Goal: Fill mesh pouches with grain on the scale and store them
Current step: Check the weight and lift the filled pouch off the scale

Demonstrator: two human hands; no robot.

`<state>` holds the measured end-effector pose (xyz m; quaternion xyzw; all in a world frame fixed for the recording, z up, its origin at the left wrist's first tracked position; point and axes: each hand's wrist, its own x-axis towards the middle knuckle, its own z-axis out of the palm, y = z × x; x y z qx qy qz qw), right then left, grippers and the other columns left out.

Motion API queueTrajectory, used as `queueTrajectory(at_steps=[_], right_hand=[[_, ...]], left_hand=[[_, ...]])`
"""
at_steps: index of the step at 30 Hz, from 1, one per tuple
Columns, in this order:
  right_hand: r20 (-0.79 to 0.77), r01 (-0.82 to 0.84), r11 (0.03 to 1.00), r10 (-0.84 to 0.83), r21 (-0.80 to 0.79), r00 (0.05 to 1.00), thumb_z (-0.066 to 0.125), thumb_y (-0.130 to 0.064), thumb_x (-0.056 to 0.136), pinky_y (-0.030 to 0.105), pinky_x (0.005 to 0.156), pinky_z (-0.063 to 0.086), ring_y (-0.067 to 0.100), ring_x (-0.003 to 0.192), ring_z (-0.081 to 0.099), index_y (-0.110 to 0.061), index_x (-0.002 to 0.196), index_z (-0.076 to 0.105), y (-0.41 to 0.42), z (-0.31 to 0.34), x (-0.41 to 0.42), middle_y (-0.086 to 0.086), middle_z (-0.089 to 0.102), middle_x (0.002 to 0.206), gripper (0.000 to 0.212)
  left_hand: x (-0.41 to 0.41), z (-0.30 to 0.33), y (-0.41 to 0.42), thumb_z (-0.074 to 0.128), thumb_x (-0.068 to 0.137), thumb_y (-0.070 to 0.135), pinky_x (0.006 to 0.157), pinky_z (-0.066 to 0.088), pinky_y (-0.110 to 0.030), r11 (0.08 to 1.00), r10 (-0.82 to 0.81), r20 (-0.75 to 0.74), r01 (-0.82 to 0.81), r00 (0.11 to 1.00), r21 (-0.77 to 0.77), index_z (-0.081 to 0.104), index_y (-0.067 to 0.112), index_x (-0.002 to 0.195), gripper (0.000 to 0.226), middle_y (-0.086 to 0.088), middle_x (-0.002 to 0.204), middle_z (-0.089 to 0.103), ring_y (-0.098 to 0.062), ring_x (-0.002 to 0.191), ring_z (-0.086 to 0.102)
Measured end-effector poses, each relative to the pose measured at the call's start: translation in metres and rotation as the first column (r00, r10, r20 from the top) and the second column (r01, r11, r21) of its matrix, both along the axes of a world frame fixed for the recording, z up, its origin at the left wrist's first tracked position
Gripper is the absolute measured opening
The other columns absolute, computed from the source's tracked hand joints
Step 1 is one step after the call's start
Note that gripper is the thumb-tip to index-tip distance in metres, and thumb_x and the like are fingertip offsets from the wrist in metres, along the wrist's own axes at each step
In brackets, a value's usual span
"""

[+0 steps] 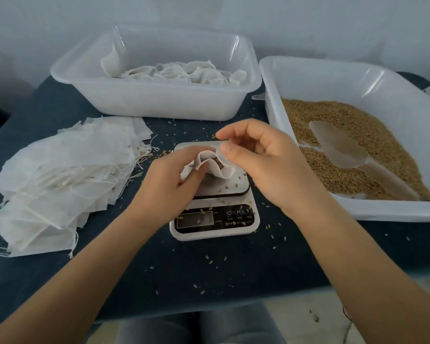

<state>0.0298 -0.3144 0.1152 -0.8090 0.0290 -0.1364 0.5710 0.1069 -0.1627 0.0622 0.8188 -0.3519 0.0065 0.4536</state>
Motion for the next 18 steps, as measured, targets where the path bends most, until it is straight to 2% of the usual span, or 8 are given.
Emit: queueTrajectory(at_steps=[4,6,9,11,13,15,18], right_hand=[[-0.047,0.006,1.000,-0.007,-0.021,0.999,0.060,-0.021,0.091,0.018,0.082,0.048,-0.003,0.085,0.059,-0.036,0.092,0.064,0.000,-0.004,-0.003,-0.016,0.064,0.089,0.015],[-0.059,0.008,1.000,-0.009,-0.025,0.998,0.056,-0.025,0.093,0.018,0.082,0.044,-0.006,0.085,0.057,-0.038,0.093,0.063,0.000,-0.010,-0.005,-0.019,0.063,0.091,0.015],[-0.068,-0.043,0.999,0.043,-0.002,0.997,0.051,-0.025,0.091,0.011,0.082,0.040,-0.011,0.094,0.054,-0.042,0.098,0.061,-0.001,-0.018,-0.007,-0.023,0.061,0.099,0.021],[-0.061,-0.092,0.996,0.092,-0.003,0.994,0.047,-0.018,0.080,0.004,0.081,0.040,-0.013,0.102,0.051,-0.045,0.102,0.058,-0.003,-0.022,-0.008,-0.025,0.059,0.105,0.036],[-0.045,-0.097,0.994,0.094,-0.058,0.995,0.049,-0.012,0.077,0.004,0.085,0.040,-0.014,0.106,0.050,-0.043,0.107,0.054,-0.005,-0.027,-0.007,-0.025,0.056,0.109,0.043],[-0.003,-0.056,0.992,0.056,-0.115,0.998,0.059,-0.011,0.084,0.008,0.090,0.042,-0.010,0.107,0.052,-0.040,0.107,0.056,-0.007,-0.029,-0.005,-0.023,0.057,0.109,0.037],[0.015,0.014,0.995,-0.013,-0.100,1.000,0.064,-0.015,0.088,0.015,0.082,0.049,-0.005,0.096,0.057,-0.038,0.090,0.060,-0.012,-0.038,-0.001,-0.018,0.062,0.098,0.023]], left_hand=[[0.003,-0.003,0.000,0.050,0.096,0.018,0.069,0.035,-0.007,0.999,0.034,-0.020,-0.035,0.999,-0.038,0.062,0.032,0.113,0.025,0.025,0.094,0.064,0.008,0.082,0.055],[0.002,-0.003,0.000,0.048,0.097,0.016,0.069,0.035,-0.005,0.999,0.030,-0.011,-0.030,1.000,-0.045,0.060,0.035,0.115,0.029,0.031,0.090,0.061,0.009,0.082,0.055],[0.000,-0.002,0.001,0.045,0.097,0.018,0.074,0.037,-0.002,0.998,0.017,-0.003,-0.017,1.000,-0.065,0.056,0.044,0.114,0.032,0.032,0.099,0.061,0.010,0.092,0.056],[-0.001,-0.002,0.001,0.044,0.098,0.024,0.076,0.036,-0.001,0.997,0.018,-0.019,-0.020,1.000,-0.074,0.056,0.043,0.114,0.028,0.032,0.106,0.060,0.012,0.097,0.055],[0.000,-0.002,0.001,0.042,0.097,0.031,0.078,0.037,-0.001,0.998,0.015,-0.024,-0.016,1.000,-0.064,0.057,0.041,0.115,0.025,0.032,0.108,0.059,0.012,0.099,0.054],[-0.001,0.004,0.005,0.040,0.097,0.034,0.078,0.036,0.000,0.998,0.002,0.008,-0.002,1.000,-0.070,0.056,0.044,0.112,0.024,0.038,0.106,0.057,0.014,0.099,0.053],[0.000,0.002,0.005,0.039,0.097,0.034,0.077,0.034,0.003,0.998,-0.018,-0.001,0.018,1.000,-0.061,0.050,0.051,0.111,0.025,0.046,0.100,0.053,0.020,0.096,0.050]])
